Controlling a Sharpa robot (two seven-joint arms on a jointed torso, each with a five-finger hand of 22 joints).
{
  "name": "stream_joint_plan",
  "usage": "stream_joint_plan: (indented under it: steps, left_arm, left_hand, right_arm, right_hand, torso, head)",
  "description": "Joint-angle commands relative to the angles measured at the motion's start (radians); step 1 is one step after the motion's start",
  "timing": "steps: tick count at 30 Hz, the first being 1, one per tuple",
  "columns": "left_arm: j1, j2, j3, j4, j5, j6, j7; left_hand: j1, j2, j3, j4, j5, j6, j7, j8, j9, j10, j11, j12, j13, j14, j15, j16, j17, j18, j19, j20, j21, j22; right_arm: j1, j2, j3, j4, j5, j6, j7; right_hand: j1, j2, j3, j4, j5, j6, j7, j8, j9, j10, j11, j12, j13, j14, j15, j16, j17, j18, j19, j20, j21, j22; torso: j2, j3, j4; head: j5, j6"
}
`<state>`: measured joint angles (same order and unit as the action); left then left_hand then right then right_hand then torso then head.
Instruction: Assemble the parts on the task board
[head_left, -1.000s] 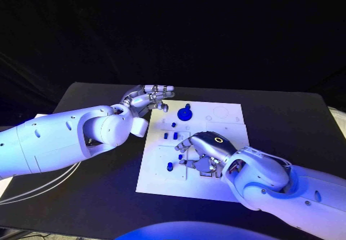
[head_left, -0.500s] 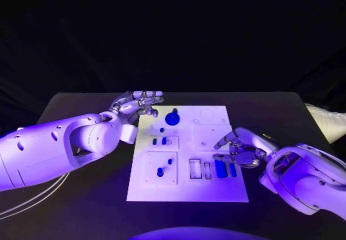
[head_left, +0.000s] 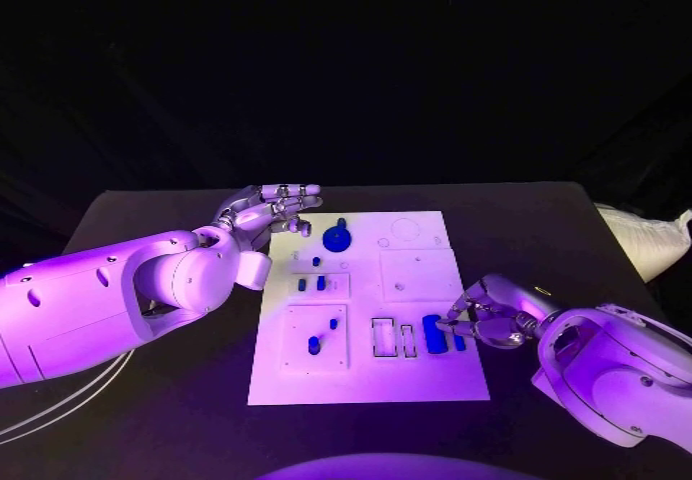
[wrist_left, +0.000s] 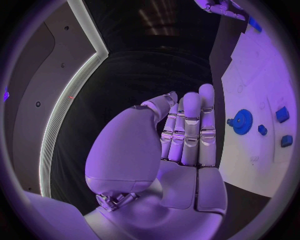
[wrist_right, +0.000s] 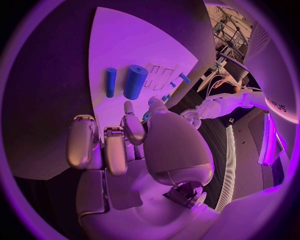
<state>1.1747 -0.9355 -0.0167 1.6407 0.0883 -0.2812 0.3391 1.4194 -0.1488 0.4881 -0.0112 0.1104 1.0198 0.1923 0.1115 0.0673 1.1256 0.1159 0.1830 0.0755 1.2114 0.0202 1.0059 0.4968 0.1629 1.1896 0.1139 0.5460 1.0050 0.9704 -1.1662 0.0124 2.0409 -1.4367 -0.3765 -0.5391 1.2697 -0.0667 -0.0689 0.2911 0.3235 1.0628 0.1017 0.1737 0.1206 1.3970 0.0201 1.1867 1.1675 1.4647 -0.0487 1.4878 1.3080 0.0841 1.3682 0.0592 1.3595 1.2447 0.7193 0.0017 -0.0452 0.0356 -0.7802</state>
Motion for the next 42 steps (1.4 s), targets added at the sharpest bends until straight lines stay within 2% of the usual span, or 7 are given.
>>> stream_joint_plan:
  steps: [1,4,15,31,38,42]
  left_arm:
    - [-0.001,0.000,0.000,0.001,-0.002,0.020,0.005]
    - [-0.001,-0.001,0.000,0.002,-0.002,0.020,0.005]
    - [-0.002,-0.003,0.000,0.003,-0.002,0.021,0.004]
    - [-0.002,-0.005,0.000,0.004,-0.002,0.027,0.001]
    - [-0.002,-0.006,0.000,0.004,-0.002,0.029,-0.001]
    - [-0.002,-0.006,0.000,0.005,-0.002,0.031,-0.001]
  left_hand:
    - [0.002,0.009,0.002,-0.007,-0.001,-0.004,-0.001,-0.002,0.000,-0.007,-0.003,0.004,-0.001,-0.005,0.001,0.005,-0.001,0.019,-0.006,0.004,-0.004,-0.001]
    - [0.002,0.009,0.002,-0.007,-0.001,-0.004,-0.001,-0.002,0.000,-0.007,-0.003,0.004,-0.001,-0.005,0.001,0.005,-0.001,0.019,-0.006,0.004,-0.004,-0.001]
    - [0.002,0.009,0.002,-0.007,-0.001,-0.004,-0.001,-0.002,0.000,-0.007,-0.003,0.004,-0.001,-0.005,0.001,0.005,-0.001,0.019,-0.006,0.004,-0.004,-0.001]
    - [0.000,0.010,0.000,-0.007,-0.001,-0.004,-0.001,-0.002,0.000,-0.008,-0.002,0.006,-0.001,-0.005,0.001,0.006,-0.003,0.019,-0.007,0.004,-0.004,-0.001]
    - [0.000,0.010,0.000,-0.007,-0.001,-0.004,-0.001,-0.002,0.000,-0.008,-0.002,0.006,-0.001,-0.005,0.001,0.006,-0.003,0.019,-0.007,0.004,-0.004,-0.001]
    - [0.000,0.010,0.000,-0.007,-0.001,-0.004,-0.001,-0.002,0.000,-0.008,-0.002,0.006,-0.001,-0.005,0.001,0.006,-0.003,0.019,-0.007,0.004,-0.004,-0.001]
  right_arm:
    - [-0.010,0.014,-0.001,-0.007,-0.059,0.037,-0.065]
    - [-0.015,0.030,-0.001,-0.016,-0.071,0.046,-0.073]
    - [-0.031,0.070,-0.001,-0.042,-0.106,0.085,-0.097]
    - [-0.054,0.133,-0.001,-0.096,-0.128,0.108,-0.117]
    - [-0.057,0.141,-0.001,-0.104,-0.131,0.110,-0.123]
    - [-0.057,0.140,-0.001,-0.100,-0.137,0.092,-0.127]
  right_hand:
    - [-0.009,0.001,-0.009,0.000,0.001,-0.006,0.001,0.003,0.002,0.008,0.001,0.006,0.009,0.079,0.001,0.006,0.100,-0.009,0.006,0.003,0.004,0.001]
    - [-0.010,0.001,-0.014,0.000,0.000,-0.007,0.001,0.005,0.004,0.010,0.001,0.012,0.017,0.079,0.001,0.007,0.102,-0.010,0.007,0.003,0.005,0.002]
    - [-0.011,0.003,-0.031,-0.001,-0.009,-0.010,0.001,0.012,0.009,0.013,0.001,0.029,0.041,0.080,0.001,0.011,0.109,-0.010,0.008,0.003,0.006,0.005]
    - [-0.009,0.006,-0.039,-0.001,-0.017,-0.009,0.000,0.017,0.013,0.012,0.000,0.031,0.047,0.079,0.001,0.011,0.108,-0.010,0.007,0.004,0.005,0.003]
    - [0.024,0.020,-0.044,-0.007,-0.002,-0.002,-0.004,0.032,0.025,0.012,-0.003,0.036,0.062,0.079,-0.001,0.013,0.110,-0.010,0.006,0.002,0.005,0.005]
    - [0.047,0.028,-0.047,-0.009,0.012,0.013,-0.009,0.048,0.036,0.018,-0.007,0.048,0.079,0.080,-0.004,0.014,0.112,-0.010,0.008,0.000,0.007,0.008]
  torso:
    - [0.002,-0.0005,0.0006]
    - [0.001,-0.0012,-0.0003]
    - [0.001,-0.0004,-0.0006]
    - [0.001,-0.0004,-0.0011]
    - [0.001,-0.0010,-0.0020]
    - [0.001,-0.0004,-0.0019]
  head:
    - [0.004,0.000]
    - [0.004,-0.001]
    - [0.010,-0.006]
    - [0.013,-0.010]
    - [0.014,-0.010]
    - [0.014,-0.009]
